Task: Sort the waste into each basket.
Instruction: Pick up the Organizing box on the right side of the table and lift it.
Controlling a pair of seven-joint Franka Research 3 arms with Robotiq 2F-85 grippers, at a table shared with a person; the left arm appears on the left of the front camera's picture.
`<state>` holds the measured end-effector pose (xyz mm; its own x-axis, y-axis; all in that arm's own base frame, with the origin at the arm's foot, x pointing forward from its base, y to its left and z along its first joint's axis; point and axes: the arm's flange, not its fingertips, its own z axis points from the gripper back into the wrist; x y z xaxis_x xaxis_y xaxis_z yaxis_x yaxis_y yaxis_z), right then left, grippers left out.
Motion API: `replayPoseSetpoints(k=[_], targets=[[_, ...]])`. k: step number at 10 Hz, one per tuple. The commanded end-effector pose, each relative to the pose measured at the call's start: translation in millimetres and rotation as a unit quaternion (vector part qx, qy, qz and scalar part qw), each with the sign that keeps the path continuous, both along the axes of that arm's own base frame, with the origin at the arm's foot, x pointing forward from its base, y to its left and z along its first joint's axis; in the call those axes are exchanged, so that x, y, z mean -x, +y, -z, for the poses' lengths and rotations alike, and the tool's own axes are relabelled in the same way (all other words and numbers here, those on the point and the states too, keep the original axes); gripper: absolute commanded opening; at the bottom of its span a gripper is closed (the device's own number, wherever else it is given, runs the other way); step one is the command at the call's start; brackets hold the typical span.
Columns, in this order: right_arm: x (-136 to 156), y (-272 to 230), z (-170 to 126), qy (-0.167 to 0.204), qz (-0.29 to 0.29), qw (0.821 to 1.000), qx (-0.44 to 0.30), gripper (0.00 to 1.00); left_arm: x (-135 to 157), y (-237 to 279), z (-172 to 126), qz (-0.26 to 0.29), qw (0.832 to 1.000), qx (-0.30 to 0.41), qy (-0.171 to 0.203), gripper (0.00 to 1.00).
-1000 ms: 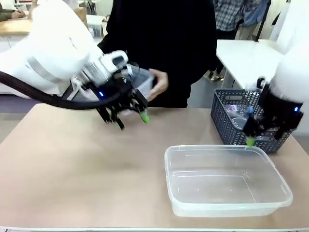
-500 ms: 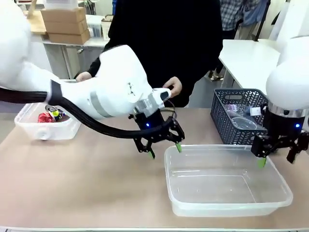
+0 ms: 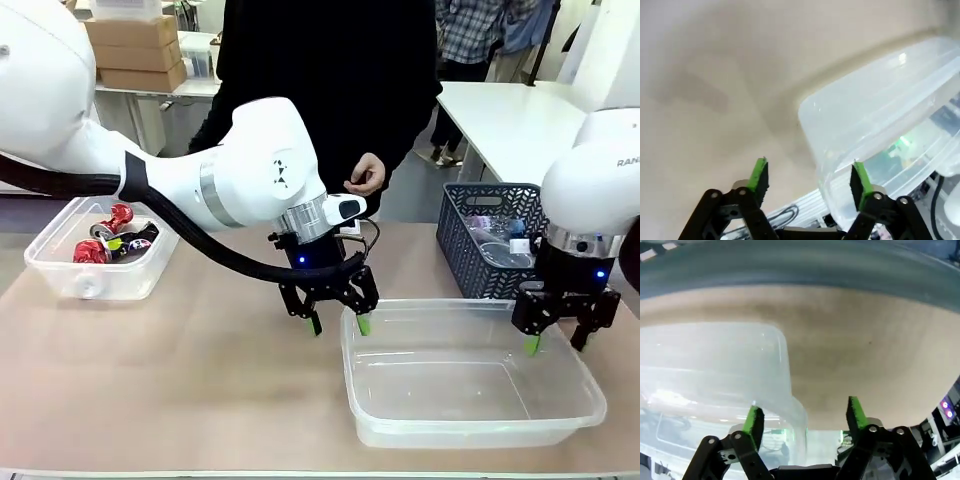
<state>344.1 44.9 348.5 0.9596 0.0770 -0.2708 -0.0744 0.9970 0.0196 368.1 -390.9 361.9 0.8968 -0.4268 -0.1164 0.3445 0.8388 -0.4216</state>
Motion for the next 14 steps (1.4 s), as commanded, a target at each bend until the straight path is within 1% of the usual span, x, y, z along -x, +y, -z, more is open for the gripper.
replayPoseSetpoints(k=[1, 2, 3, 4, 5, 6, 7, 9, 10, 11, 13, 14], targets=[[79.3, -14.2, 45.7, -0.011, 0.003, 1.0, -0.016, 0.0, -0.4, 7.6, -8.0, 0.012, 1.0, -0.026, 0.01, 0.0], [79.0, -14.7, 46.1, -0.013, 0.009, 1.0, -0.015, 0.35, 3.2, 6.3, -7.8, 0.002, 0.999, -0.042, 0.007, 0.0], [78.2, -13.5, 46.7, -0.016, 0.014, 1.0, -0.013, 0.0, 9.0, 4.5, -7.9, -0.012, 0.998, -0.058, 0.002, 0.0], [78.0, -11.6, 46.9, -0.018, 0.012, 1.0, -0.012, 0.0, 16.4, 3.7, -7.2, -0.025, 0.997, -0.067, 0.003, 0.14], [78.0, -10.8, 46.5, -0.021, 0.011, 1.0, -0.011, 0.0, 22.8, 2.2, -3.8, -0.039, 0.996, -0.075, -0.001, 0.04], [79.0, -11.0, 45.6, -0.026, 0.012, 1.0, -0.012, 0.0, 26.6, -0.7, 1.3, -0.05, 0.995, -0.085, -0.008, 0.0], [80.5, -12.5, 45.3, -0.028, 0.012, 0.999, -0.013, 0.0, 28.8, -3.0, 2.6, -0.05, 0.995, -0.086, -0.011, 0.0], [87.8, -12.9, 44.4, -0.032, 0.012, 0.999, -0.017, 0.0, 28.5, -1.5, -5.0, -0.072, 0.992, -0.089, -0.047, 0.0], [93.5, -12.3, 38.0, -0.04, 0.012, 0.999, -0.017, 0.0, 26.7, 1.7, -10.4, -0.084, 0.991, -0.09, -0.057, 0.0], [101.6, -10.3, 28.0, -0.049, 0.014, 0.999, -0.017, 0.0, 25.0, 5.6, -18.0, -0.096, 0.988, -0.095, -0.072, 0.0], [123.6, 0.4, -6.1, -0.056, 0.023, 0.998, -0.029, 0.0, 17.9, 21.1, -49.3, -0.126, 0.98, -0.109, -0.107, 0.0], [131.0, 10.3, -25.9, -0.061, 0.031, 0.997, -0.034, 0.0, 13.7, 30.1, -66.1, -0.136, 0.976, -0.126, -0.117, 0.0]])
